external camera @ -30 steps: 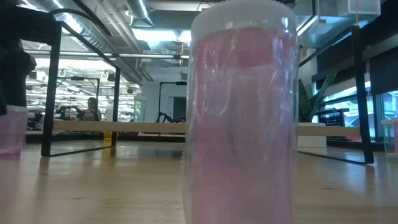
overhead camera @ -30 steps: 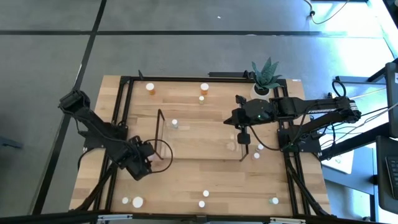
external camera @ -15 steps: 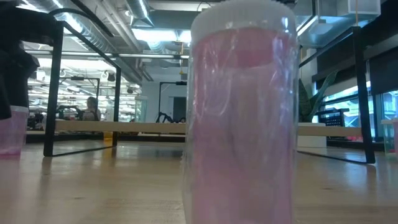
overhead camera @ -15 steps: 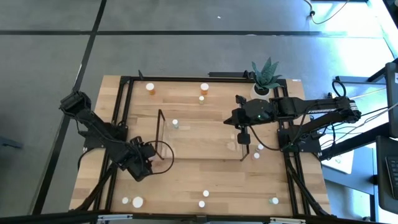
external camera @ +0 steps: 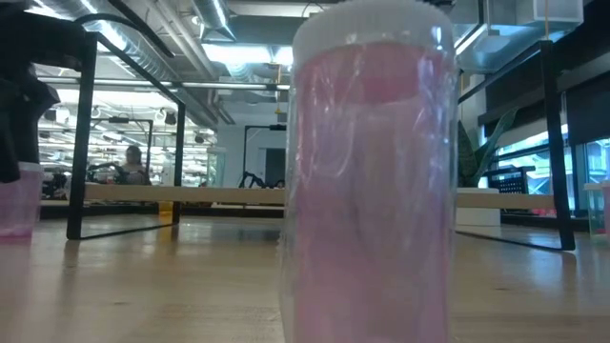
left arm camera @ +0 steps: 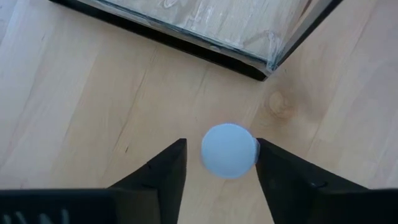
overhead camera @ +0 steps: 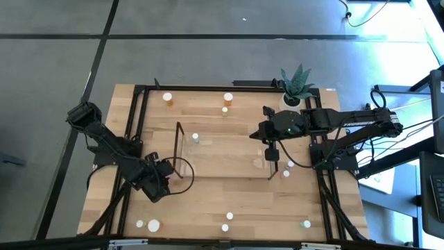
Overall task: Pick and place medicine bottles onto shelf by color
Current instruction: Put the top left pink pill bottle on the shelf, then put the bottom right yellow pill bottle on the shelf
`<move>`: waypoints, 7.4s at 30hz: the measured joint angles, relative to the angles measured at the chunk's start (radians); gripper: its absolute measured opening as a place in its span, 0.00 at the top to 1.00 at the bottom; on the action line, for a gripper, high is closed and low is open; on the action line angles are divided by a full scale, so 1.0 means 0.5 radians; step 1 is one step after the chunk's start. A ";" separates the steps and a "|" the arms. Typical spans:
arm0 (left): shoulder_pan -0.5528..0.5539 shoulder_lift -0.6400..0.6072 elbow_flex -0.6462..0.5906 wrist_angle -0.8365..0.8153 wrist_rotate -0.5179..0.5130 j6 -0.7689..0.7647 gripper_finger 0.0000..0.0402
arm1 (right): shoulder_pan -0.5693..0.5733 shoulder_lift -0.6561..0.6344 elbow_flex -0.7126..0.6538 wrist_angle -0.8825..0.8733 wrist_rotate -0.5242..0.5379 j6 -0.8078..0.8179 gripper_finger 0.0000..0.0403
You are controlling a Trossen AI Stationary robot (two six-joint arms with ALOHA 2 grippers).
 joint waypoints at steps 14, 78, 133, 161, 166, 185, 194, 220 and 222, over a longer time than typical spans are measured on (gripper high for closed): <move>0.000 -0.002 0.003 -0.002 0.055 -0.054 0.73 | 0.000 0.000 0.000 0.000 0.000 0.000 0.98; 1.275 0.222 1.438 -0.150 0.387 2.002 0.74 | 0.000 0.000 0.000 0.010 0.000 0.000 0.98; 1.593 0.855 1.350 0.009 0.374 2.137 0.74 | 0.000 0.000 0.000 0.008 0.000 -0.001 0.98; 1.605 0.902 1.347 0.038 0.406 2.050 0.71 | 0.000 0.000 0.000 0.008 0.000 -0.001 0.98; 1.609 0.902 1.347 0.037 0.401 2.050 0.60 | 0.001 0.000 0.001 0.008 0.000 -0.001 0.98; 1.610 0.837 1.347 -0.015 0.363 2.037 0.26 | 0.000 0.000 0.000 0.008 0.000 0.000 0.98; 1.449 0.618 1.350 -0.081 0.260 1.942 0.26 | 0.000 0.000 0.001 0.008 0.000 -0.001 0.98; 0.323 0.236 1.350 -0.494 -0.363 1.124 0.27 | 0.001 0.000 0.001 0.025 0.000 0.037 0.98; 0.265 0.218 1.350 -0.559 -0.447 1.004 0.27 | 0.000 0.000 0.001 0.078 -0.001 -0.034 0.98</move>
